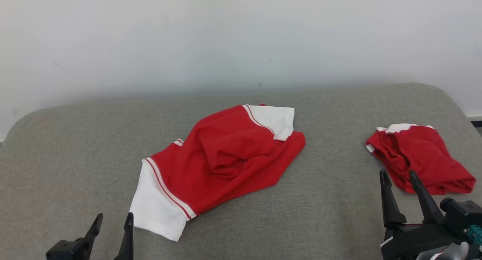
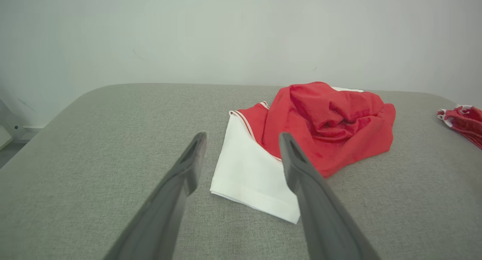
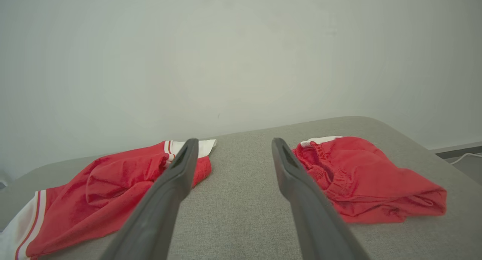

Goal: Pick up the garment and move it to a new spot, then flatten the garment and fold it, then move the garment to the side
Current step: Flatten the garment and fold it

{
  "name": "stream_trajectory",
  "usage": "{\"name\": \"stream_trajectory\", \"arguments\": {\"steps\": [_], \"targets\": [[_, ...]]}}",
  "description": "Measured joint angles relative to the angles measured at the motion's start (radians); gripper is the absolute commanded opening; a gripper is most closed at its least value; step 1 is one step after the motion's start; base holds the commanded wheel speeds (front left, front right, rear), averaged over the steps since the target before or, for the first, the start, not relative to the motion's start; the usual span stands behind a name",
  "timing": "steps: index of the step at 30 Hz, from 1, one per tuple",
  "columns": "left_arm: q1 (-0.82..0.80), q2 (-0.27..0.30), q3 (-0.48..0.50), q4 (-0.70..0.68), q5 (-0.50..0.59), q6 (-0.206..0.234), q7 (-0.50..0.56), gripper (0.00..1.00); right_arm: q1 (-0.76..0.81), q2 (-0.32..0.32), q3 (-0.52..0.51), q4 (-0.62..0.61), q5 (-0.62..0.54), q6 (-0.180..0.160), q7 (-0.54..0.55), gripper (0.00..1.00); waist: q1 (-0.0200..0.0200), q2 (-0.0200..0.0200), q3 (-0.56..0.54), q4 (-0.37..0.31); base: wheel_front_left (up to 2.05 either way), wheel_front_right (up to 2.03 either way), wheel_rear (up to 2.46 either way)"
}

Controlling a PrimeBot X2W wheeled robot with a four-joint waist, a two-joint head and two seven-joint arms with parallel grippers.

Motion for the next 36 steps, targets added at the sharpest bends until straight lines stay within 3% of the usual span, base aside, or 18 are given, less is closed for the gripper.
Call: {"name": "stream_trajectory", "arguments": {"steps": [12, 24, 31, 36], "targets": [[0.001, 0.003, 0.003, 0.000, 0.000, 0.000, 0.026, 1.00, -0.007, 0.001, 0.034, 0.007, -0.001, 0.002, 0.007, 1.00, 0.0001, 0.0000, 0.008, 0.077, 0.00, 0.00, 0.00], [0.000, 0.002, -0.010, 0.005, -0.007, -0.002, 0.058, 1.00, -0.007, 0.003, 0.050, 0.014, -0.001, 0.010, 0.022, 1.00, 0.0000, 0.0000, 0.014, 0.081, 0.00, 0.00, 0.00], [-0.082, -0.020, -0.032, 0.082, -0.053, -0.036, 0.116, 1.00, -0.012, -0.020, 0.098, 0.019, -0.019, 0.029, 0.082, 1.00, 0.0000, 0.0001, 0.042, 0.092, 0.00, 0.00, 0.00], [-0.226, -0.019, -0.069, 0.158, -0.058, -0.086, 0.187, 1.00, -0.109, -0.063, 0.146, 0.072, -0.066, 0.050, 0.168, 1.00, 0.0001, 0.0002, 0.087, 0.099, 0.00, 0.00, 0.00]]}}
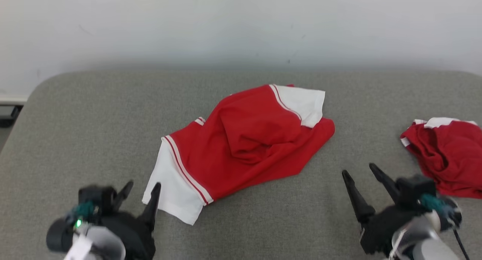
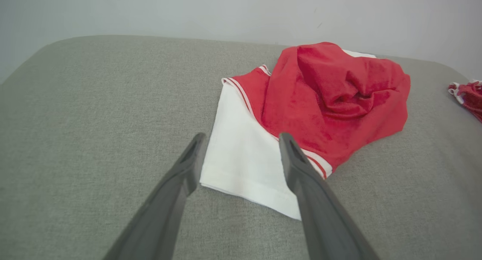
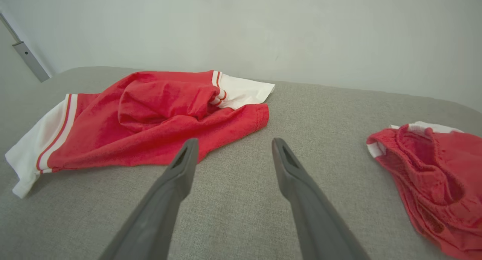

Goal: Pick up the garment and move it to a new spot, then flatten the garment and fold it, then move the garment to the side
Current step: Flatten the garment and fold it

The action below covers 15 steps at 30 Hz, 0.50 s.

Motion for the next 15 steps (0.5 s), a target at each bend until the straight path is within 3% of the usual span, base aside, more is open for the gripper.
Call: {"name": "stream_trajectory", "arguments": {"steps": [8, 15], "targets": [[-0.208, 0.003, -0.032, 0.123, 0.014, -0.021, 0.094, 1.00, -0.212, -0.029, 0.078, 0.107, -0.050, 0.057, 0.124, 1.00, 0.0002, 0.0000, 0.102, 0.010, 0.00, 0.00, 0.00], [-0.328, -0.017, -0.055, 0.200, 0.014, -0.039, 0.144, 1.00, -0.337, -0.051, 0.111, 0.184, -0.079, 0.083, 0.213, 1.00, 0.0002, 0.0001, 0.200, 0.026, 0.00, 0.00, 0.00]]}}
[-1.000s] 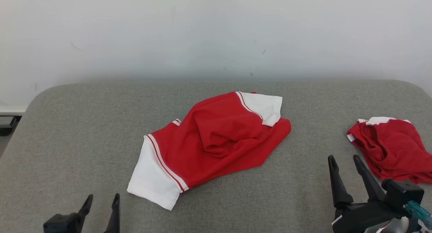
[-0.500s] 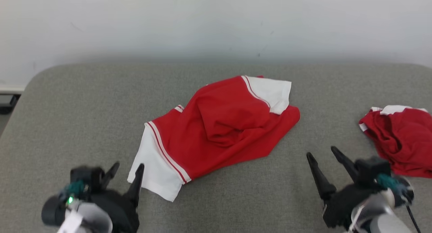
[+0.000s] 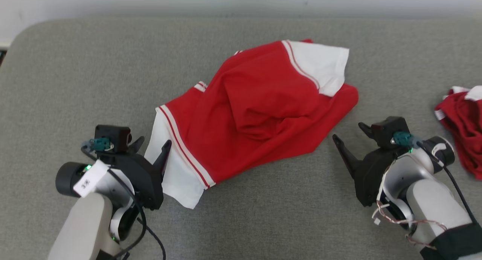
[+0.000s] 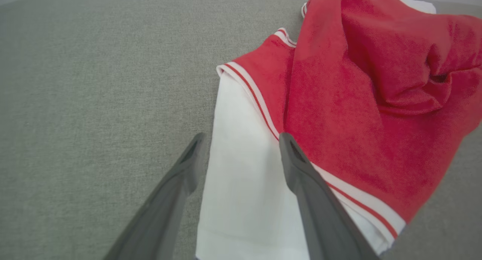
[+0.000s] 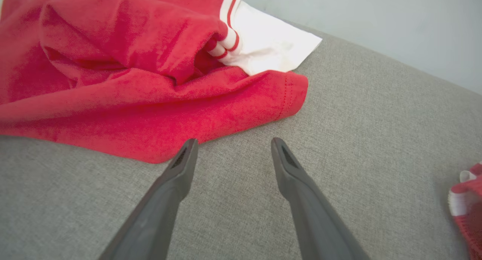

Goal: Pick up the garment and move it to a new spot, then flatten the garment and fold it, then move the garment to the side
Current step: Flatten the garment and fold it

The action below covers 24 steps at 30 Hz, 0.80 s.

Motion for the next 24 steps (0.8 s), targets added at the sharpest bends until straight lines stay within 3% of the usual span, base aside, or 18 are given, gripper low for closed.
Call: {"name": "stream_trajectory", "arguments": {"steps": [6, 19, 20, 21, 22, 23, 24], "targets": [[-0.063, -0.016, 0.006, 0.095, -0.003, 0.001, 0.056, 1.00, -0.088, 0.002, 0.008, 0.076, -0.006, 0.005, 0.079, 1.00, 0.0000, 0.0000, 0.079, 0.029, 0.00, 0.00, 0.00], [-0.099, -0.036, -0.001, 0.129, -0.009, 0.001, 0.083, 1.00, -0.152, 0.041, -0.034, 0.101, 0.019, -0.037, 0.141, 1.00, -0.0002, -0.0001, 0.110, 0.075, 0.00, 0.00, 0.00], [-0.100, -0.036, -0.001, 0.132, -0.011, 0.001, 0.083, 0.95, -0.157, 0.044, -0.037, 0.103, 0.020, -0.044, 0.140, 0.90, -0.0002, -0.0001, 0.110, 0.076, 0.00, 0.00, 0.00], [-0.101, -0.036, -0.001, 0.134, -0.011, 0.001, 0.083, 0.66, -0.159, 0.047, -0.040, 0.105, 0.020, -0.046, 0.140, 0.44, -0.0002, -0.0001, 0.110, 0.076, 0.00, 0.00, 0.00], [-0.102, -0.035, -0.001, 0.136, -0.011, 0.001, 0.083, 0.30, -0.159, 0.048, -0.040, 0.106, 0.020, -0.050, 0.139, 0.01, -0.0002, -0.0001, 0.109, 0.077, 0.00, 0.00, 0.00], [-0.102, -0.034, -0.001, 0.138, -0.011, 0.001, 0.083, 0.04, -0.160, 0.049, -0.042, 0.106, 0.020, -0.054, 0.139, 0.00, -0.0002, -0.0001, 0.109, 0.077, 0.00, 0.00, 0.00], [-0.102, -0.035, -0.002, 0.141, -0.012, 0.000, 0.083, 0.00, -0.161, 0.050, -0.042, 0.108, 0.020, -0.055, 0.139, 0.00, -0.0002, -0.0001, 0.109, 0.077, 0.00, 0.00, 0.00]]}}
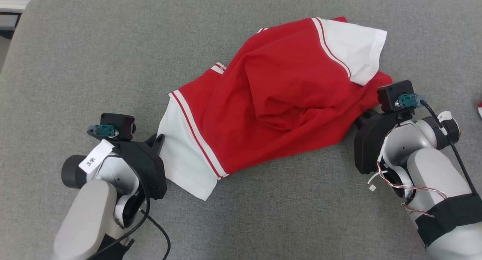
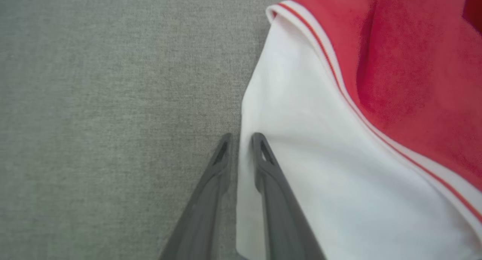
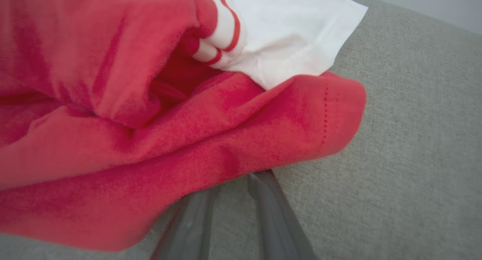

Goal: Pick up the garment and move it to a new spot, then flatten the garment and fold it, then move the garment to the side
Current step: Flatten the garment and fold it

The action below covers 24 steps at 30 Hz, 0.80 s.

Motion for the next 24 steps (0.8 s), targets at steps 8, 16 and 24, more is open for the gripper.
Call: {"name": "stream_trajectory", "arguments": {"steps": [8, 16, 24], "targets": [[-0.001, -0.001, -0.003, 0.018, -0.002, -0.007, -0.008, 0.00, -0.014, 0.003, -0.005, 0.009, 0.000, -0.008, -0.019, 0.00, 0.0000, 0.0000, -0.010, -0.006, 0.00, 0.00, 0.00], [-0.001, 0.003, -0.010, 0.035, -0.002, -0.008, -0.011, 0.00, 0.027, -0.061, -0.016, 0.027, -0.046, -0.058, 0.011, 1.00, -0.0002, 0.0000, -0.028, -0.014, 0.00, 0.00, 0.00], [-0.001, 0.004, -0.016, 0.044, -0.007, -0.008, -0.019, 0.00, 0.023, -0.053, -0.026, -0.002, -0.044, -0.061, 0.009, 1.00, -0.0001, 0.0000, -0.034, -0.020, 0.00, 0.00, 0.00]]}}
